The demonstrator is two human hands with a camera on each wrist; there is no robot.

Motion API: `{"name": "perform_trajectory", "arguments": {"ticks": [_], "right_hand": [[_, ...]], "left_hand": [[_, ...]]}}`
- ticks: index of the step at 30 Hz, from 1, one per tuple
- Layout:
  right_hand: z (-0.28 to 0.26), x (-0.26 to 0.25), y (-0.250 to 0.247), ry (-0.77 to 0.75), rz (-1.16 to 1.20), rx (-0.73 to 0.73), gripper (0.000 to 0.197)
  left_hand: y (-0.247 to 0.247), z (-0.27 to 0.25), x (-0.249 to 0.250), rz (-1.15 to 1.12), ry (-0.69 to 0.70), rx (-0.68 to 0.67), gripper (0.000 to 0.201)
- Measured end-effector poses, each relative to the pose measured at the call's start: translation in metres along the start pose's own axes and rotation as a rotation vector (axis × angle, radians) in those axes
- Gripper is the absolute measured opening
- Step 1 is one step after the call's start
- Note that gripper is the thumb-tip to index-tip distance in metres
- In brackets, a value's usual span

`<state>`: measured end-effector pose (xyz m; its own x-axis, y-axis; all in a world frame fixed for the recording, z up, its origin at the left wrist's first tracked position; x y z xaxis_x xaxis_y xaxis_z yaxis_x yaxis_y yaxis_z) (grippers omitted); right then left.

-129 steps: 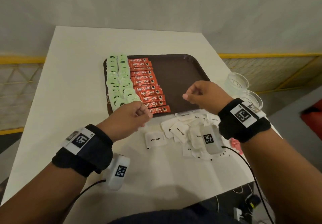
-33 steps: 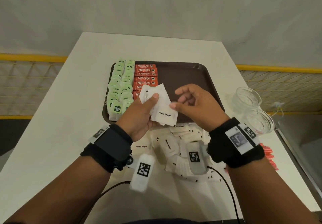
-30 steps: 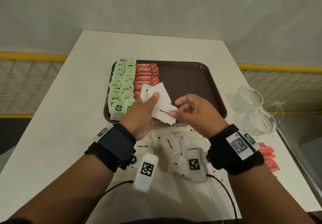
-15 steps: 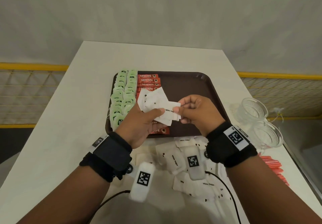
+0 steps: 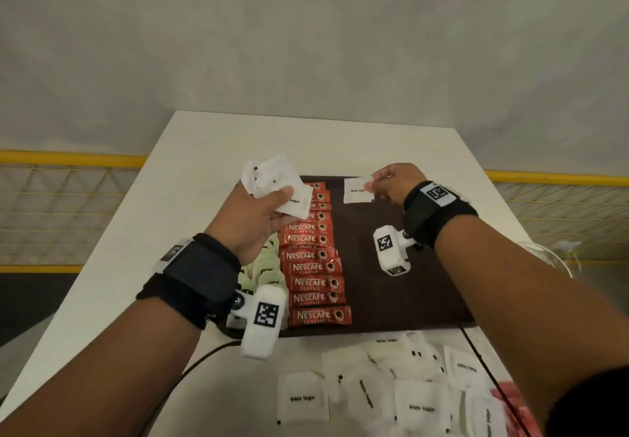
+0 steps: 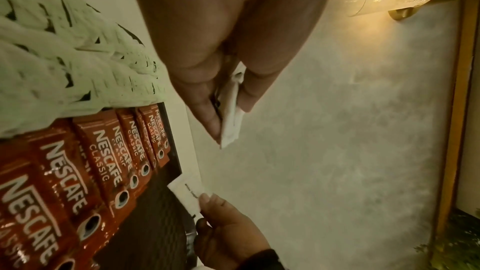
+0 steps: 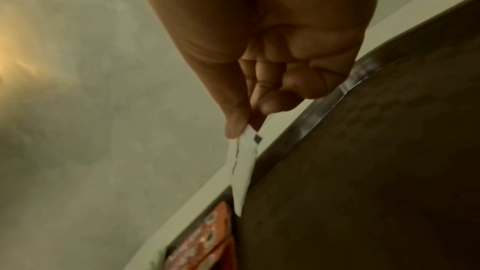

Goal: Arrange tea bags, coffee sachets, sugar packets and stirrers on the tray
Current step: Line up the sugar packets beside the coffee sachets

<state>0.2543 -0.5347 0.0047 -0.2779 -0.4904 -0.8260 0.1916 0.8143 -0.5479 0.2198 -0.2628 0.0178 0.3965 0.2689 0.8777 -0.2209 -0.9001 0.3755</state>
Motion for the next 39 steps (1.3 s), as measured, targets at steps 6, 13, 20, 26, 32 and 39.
{"name": "perform_trajectory", "arguments": {"ticks": [6,13,20,26,32,39], "right_hand": [[0.041,0.011,0.028,0.040,-0.202,-0.030,0.021],[0.060,0.006,0.044,0.042,-0.412,-0.118,0.031],[0.069,0.011,0.049,0.051,-0.446,-0.115,0.024],[0.063,0.008,0.045,0.026,-0.508,-0.088,0.044],[-0.001,-0.038,0.048,-0.124,-0.093,-0.265,0.035],[-0.043,-0.052,0.075,-0.144,0.157,-0.460,0.026]], "left_hand": [[-0.013,0.016,-0.010,0.049,0.010,-0.022,0.045],[-0.018,0.020,-0.017,-0.005,0.008,-0.034,0.056],[-0.012,0.019,-0.024,-0.001,-0.019,-0.028,0.043],[-0.008,0.020,-0.032,-0.058,-0.075,-0.010,0.036],[-0.004,0.027,-0.026,-0.100,-0.040,0.032,0.037],[0.011,0.032,-0.023,-0.094,0.021,0.001,0.034]]}}
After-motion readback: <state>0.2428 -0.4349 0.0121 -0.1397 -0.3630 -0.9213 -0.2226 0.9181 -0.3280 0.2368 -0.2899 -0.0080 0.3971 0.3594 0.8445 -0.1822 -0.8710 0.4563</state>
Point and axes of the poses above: each hand's wrist, its own z-axis towards the middle knuckle, its own y-axis out of the palm, x = y × z, the point moved 6 cm from there along z, towards the middle knuckle, and after that the axes turned 7 degrees about -y, right-handed, at the moved point
